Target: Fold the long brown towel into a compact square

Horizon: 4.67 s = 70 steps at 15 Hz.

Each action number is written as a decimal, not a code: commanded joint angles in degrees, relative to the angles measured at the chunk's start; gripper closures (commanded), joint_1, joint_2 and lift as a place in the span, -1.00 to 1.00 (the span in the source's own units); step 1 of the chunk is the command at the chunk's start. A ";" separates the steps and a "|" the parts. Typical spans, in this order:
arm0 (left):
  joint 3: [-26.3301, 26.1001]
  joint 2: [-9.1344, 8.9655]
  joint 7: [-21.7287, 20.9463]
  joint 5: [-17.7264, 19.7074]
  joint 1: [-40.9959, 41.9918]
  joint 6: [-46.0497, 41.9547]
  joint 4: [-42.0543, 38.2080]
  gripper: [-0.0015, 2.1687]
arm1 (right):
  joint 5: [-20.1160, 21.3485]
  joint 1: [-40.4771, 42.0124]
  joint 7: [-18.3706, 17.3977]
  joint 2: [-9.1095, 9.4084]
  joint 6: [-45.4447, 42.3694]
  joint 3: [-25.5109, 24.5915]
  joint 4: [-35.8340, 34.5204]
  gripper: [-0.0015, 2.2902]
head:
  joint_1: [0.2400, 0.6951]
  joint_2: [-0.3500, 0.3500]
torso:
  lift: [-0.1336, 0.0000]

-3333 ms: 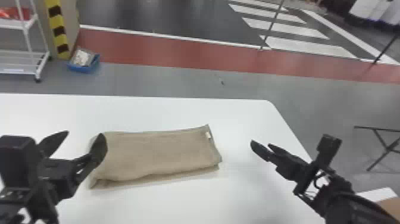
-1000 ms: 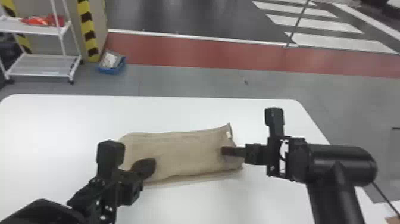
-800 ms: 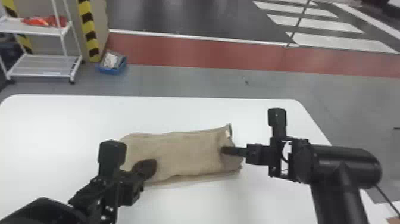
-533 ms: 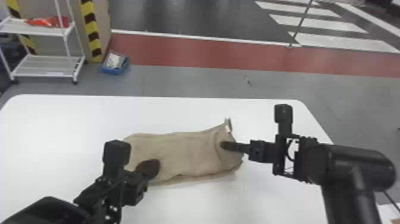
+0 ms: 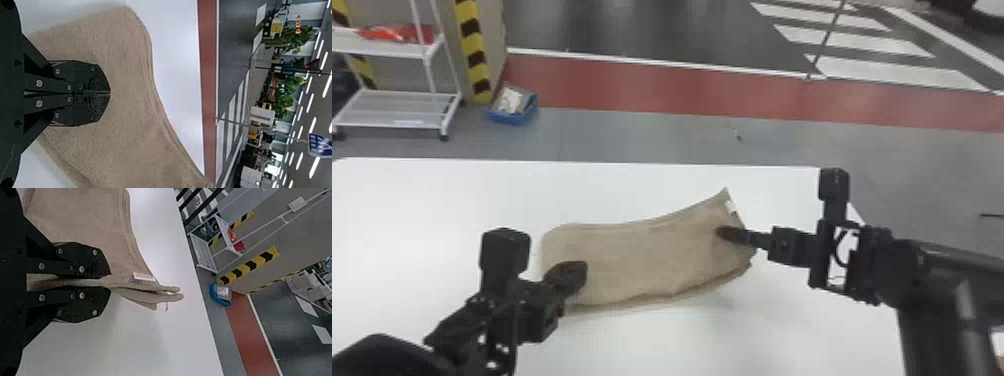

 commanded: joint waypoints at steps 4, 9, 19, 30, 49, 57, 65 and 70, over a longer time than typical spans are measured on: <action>2.41 0.10 -0.67 1.57 0.98 1.19 -3.38 0.53 | 0.16 0.35 0.00 -0.61 0.35 -0.58 0.07 -0.10 | 1.00 -0.67 | -0.86; 0.04 -0.52 -1.55 -1.24 -1.13 -0.75 4.18 0.53 | -1.33 1.75 0.44 -0.53 2.81 -0.32 -1.95 -0.10 | 1.00 -0.67 | -0.86; -3.66 -1.40 -1.20 -3.17 -1.31 -2.15 6.99 0.53 | -9.51 1.67 1.06 3.96 2.46 -1.37 -5.20 -0.10 | 1.00 -0.58 | -0.86; -5.59 -2.01 -1.46 -3.09 -4.12 -1.45 9.19 0.53 | -11.44 0.17 -2.11 6.07 3.52 2.23 -2.65 -0.10 | 1.00 -0.50 | -0.86; -4.01 -1.66 -1.55 -2.38 -2.98 -1.45 7.87 0.53 | -15.57 0.61 5.63 5.63 -2.46 0.39 4.56 -0.32 | 1.00 -0.36 | -0.86; -0.49 -1.14 -1.90 -0.36 0.98 -1.27 -3.47 0.37 | -15.84 6.76 14.59 -1.49 2.99 -9.46 1.66 0.11 | 1.00 -0.68 | -0.86; 9.62 0.18 -1.20 3.16 3.70 -7.25 -5.05 -0.29 | -12.50 12.30 23.91 -2.20 10.37 -9.90 -1.33 0.71 | 1.00 -0.62 | -0.86; 11.55 0.18 -1.03 5.70 5.55 -12.52 -4.52 -0.89 | -0.19 11.60 23.82 -0.70 8.61 -2.07 -1.33 0.71 | 1.00 -0.32 | -0.86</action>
